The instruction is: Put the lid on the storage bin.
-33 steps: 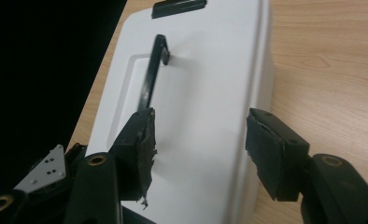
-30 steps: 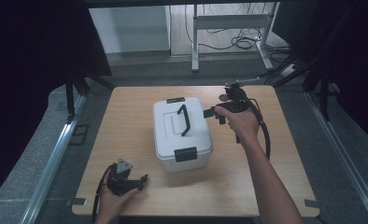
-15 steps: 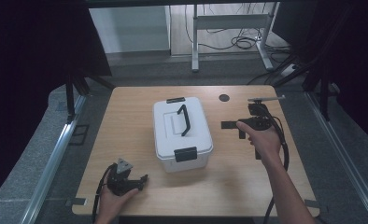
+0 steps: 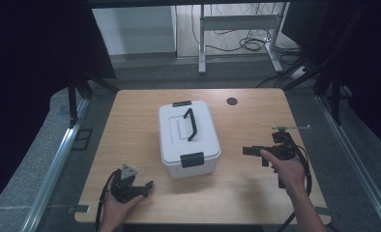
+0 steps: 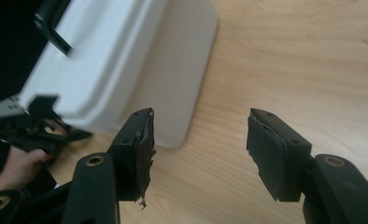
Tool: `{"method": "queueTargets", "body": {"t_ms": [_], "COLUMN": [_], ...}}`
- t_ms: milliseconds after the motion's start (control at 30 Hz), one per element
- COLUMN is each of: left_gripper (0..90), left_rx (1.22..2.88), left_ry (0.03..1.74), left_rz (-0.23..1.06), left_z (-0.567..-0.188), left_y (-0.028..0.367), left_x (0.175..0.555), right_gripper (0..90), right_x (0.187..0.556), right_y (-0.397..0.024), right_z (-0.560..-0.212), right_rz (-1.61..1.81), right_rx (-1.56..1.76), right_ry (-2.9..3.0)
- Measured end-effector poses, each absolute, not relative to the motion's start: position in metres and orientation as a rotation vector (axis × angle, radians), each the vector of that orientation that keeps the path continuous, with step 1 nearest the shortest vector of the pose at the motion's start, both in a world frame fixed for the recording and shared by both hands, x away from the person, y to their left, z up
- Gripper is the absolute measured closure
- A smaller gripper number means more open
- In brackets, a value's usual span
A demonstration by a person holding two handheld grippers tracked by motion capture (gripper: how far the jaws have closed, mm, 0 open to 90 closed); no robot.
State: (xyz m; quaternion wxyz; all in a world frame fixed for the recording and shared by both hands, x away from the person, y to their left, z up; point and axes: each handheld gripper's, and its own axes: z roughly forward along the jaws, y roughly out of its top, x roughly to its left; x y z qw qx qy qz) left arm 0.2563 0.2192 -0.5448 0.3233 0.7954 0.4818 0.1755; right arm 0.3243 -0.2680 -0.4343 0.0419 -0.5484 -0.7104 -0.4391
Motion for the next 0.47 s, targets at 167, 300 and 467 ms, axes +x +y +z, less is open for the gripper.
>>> {"method": "queueTargets", "body": {"t_ms": [167, 300, 467], "left_gripper": [12.6, 12.5, 12.3], "left_rx": [2.088, 2.087, 2.084], "left_ry": [1.264, 1.266, 1.275], "left_rz": [0.460, 0.461, 0.464], "left_z": [-0.545, -0.545, -0.545], "left_y": [0.219, 0.219, 0.219], "left_x": [0.256, 0.256, 0.256], "right_gripper": [42.3, 42.3, 42.0], "right_x": [0.312, 0.311, 0.315], "right_y": [-0.279, -0.282, -0.286], "right_z": [-0.454, -0.452, -0.455], "right_rz": [-1.345, -1.375, -1.404], "right_rx": [-1.687, -1.691, -1.673], "right_ry": [-2.151, -2.164, -2.159]}}
